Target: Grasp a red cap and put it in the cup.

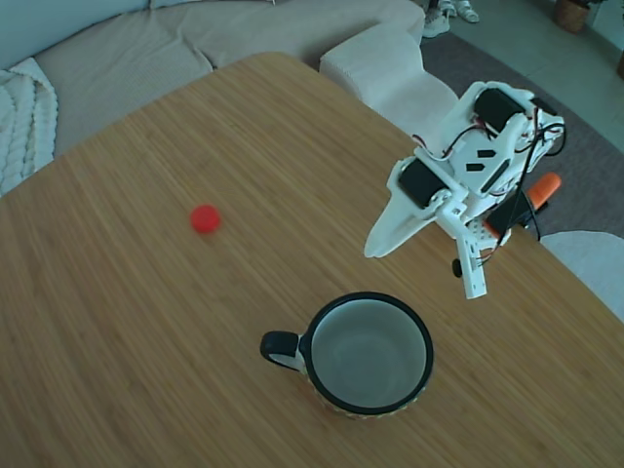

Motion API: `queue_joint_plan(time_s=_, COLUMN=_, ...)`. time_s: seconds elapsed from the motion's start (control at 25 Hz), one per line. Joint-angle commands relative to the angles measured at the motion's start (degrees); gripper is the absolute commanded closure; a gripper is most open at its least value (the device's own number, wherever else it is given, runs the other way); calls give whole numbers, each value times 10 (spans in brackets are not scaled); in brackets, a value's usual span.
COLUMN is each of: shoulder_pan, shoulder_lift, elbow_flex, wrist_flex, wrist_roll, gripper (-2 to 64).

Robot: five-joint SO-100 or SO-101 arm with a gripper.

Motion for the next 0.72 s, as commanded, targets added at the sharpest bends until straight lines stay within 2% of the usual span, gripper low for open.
queue_joint_plan(time_s=0.0, shoulder_pan=0, shoulder_lift=4, elbow_flex=-4, wrist_flex=1, wrist_roll=1, gripper=570)
queue_joint_plan(time_s=0.68, shoulder_pan=-3, shoulder_lift=-1, elbow_flex=-5, wrist_flex=1, wrist_roll=-3, gripper=567)
